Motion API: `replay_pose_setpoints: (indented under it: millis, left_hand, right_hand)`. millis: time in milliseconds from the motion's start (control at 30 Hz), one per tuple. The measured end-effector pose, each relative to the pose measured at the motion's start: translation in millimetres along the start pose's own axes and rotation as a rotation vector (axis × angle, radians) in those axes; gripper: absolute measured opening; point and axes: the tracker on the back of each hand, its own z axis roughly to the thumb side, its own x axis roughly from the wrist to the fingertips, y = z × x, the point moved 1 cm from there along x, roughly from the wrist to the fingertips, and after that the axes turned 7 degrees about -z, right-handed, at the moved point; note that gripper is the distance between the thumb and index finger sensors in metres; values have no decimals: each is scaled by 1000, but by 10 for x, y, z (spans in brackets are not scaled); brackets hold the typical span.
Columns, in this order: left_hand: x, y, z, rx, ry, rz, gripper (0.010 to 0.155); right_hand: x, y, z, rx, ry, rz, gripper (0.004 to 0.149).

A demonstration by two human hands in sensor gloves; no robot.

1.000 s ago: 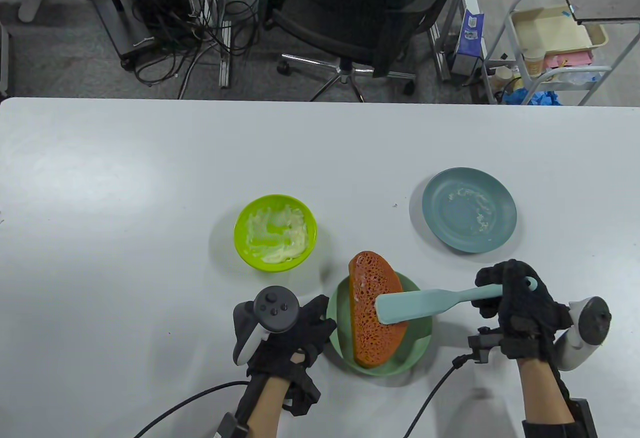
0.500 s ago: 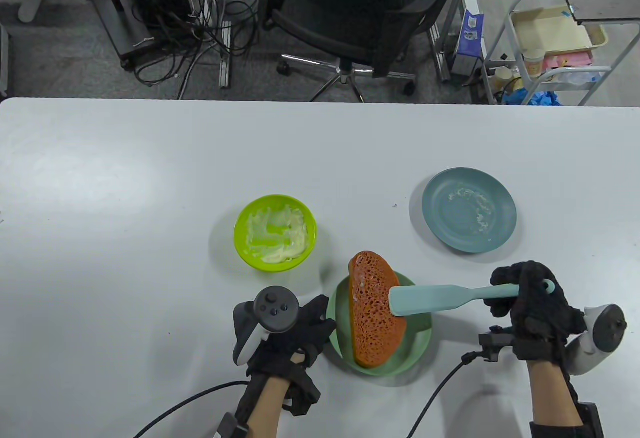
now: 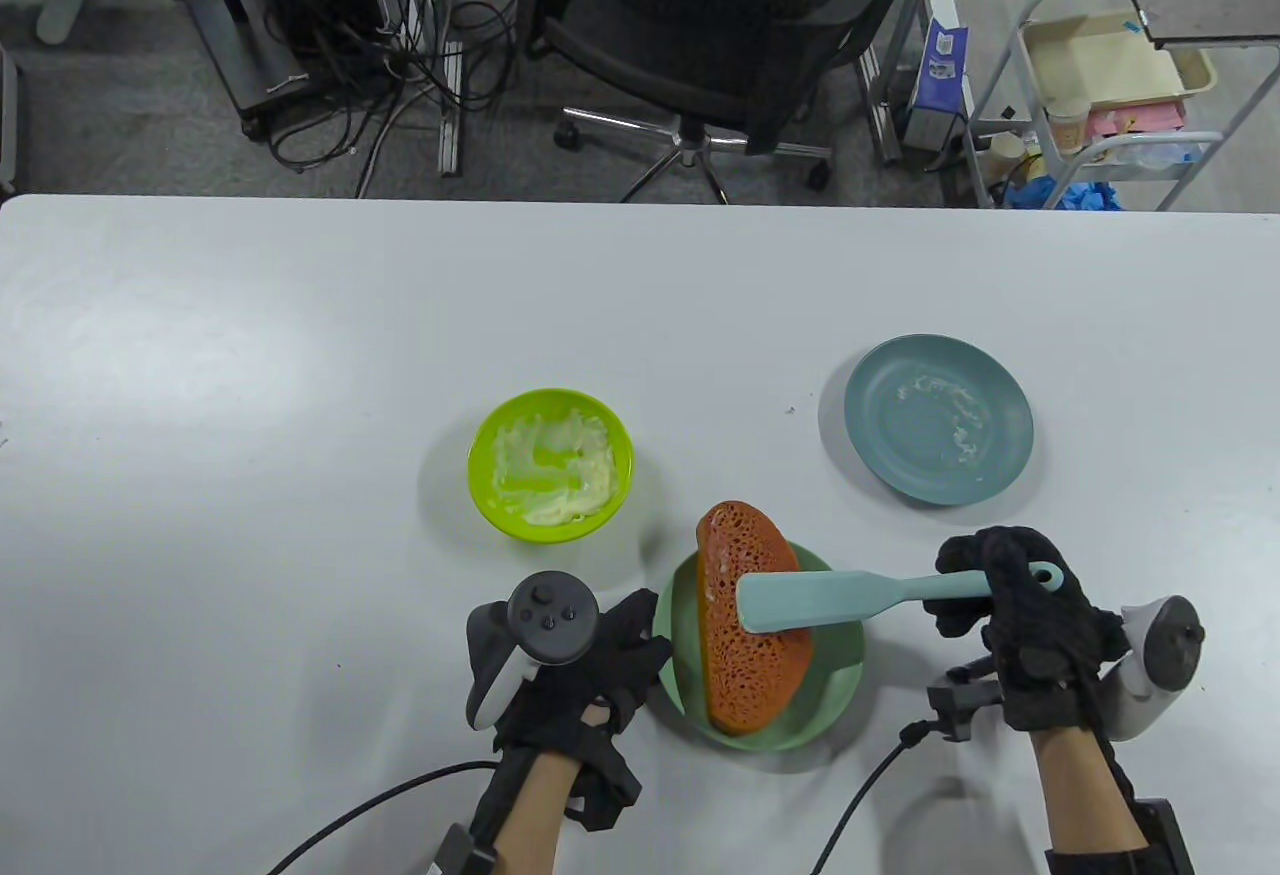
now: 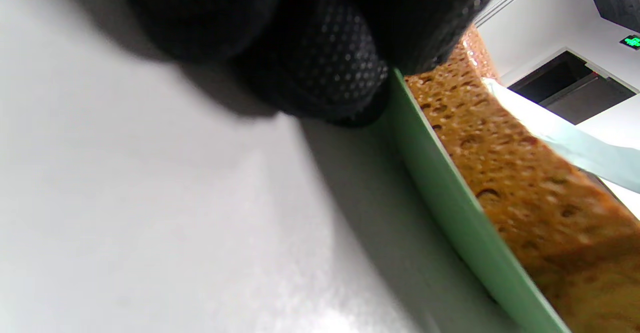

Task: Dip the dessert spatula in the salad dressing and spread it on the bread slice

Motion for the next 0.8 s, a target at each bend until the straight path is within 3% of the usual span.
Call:
replay_pose_setpoints:
  millis: [400, 800]
  left_hand:
    - [-1, 0, 0, 0, 0, 0, 56]
    - [0, -1, -1, -5, 0, -3, 56]
  right_hand:
    - [-36, 113, -40, -21, 26, 32, 41]
    - [1, 9, 93, -63, 1, 10, 40]
